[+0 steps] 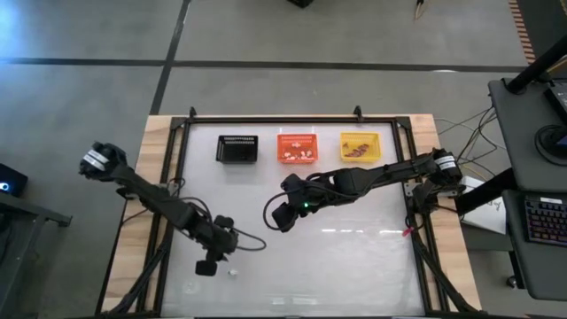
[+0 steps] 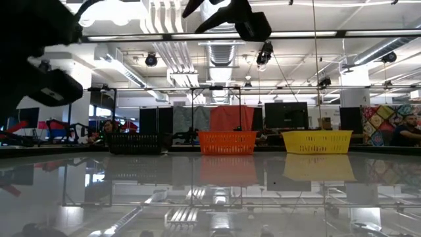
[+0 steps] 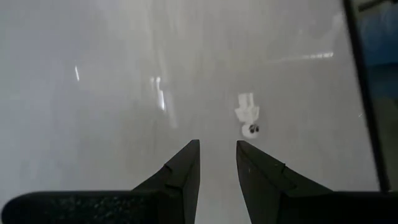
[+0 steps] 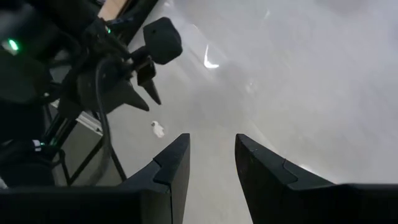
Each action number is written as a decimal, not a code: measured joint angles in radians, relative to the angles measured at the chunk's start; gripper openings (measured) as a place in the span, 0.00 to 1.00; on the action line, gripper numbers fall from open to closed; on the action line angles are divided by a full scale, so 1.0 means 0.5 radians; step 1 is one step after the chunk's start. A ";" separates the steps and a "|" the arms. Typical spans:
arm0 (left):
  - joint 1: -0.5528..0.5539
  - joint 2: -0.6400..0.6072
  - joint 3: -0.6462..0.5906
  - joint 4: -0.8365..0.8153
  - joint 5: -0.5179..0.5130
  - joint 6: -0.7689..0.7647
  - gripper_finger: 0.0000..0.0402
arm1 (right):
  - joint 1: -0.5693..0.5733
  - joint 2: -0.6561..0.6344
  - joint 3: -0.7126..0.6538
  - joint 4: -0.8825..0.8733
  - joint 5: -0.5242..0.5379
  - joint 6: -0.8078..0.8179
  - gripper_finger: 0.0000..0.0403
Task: Sort Halloween decoration
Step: Put the skeleton toy into the orange bin, then return to home position
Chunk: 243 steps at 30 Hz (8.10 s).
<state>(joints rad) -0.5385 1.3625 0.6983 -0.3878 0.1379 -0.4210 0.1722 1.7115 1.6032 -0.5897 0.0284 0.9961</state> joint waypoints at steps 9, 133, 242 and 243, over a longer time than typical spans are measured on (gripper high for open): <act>-0.075 0.234 0.015 0.258 0.147 -0.073 0.22 | 0.000 -0.001 0.000 -0.014 -0.001 0.027 0.29; 2.369 1.366 1.751 -0.459 0.811 1.594 0.12 | -0.764 -0.024 0.767 -0.922 1.273 -1.100 0.29; 2.393 -2.088 0.536 -0.780 0.074 0.784 0.29 | -0.065 -2.967 -2.851 1.789 0.372 -1.510 0.29; 2.393 -2.088 0.536 -0.780 0.045 0.765 0.29 | -0.065 -3.011 -2.871 1.789 0.334 -1.529 0.29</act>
<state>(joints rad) 0.6581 0.3183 0.9661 -0.7776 0.1603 -0.0384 0.1398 0.2062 0.1676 0.3050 0.1954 0.2316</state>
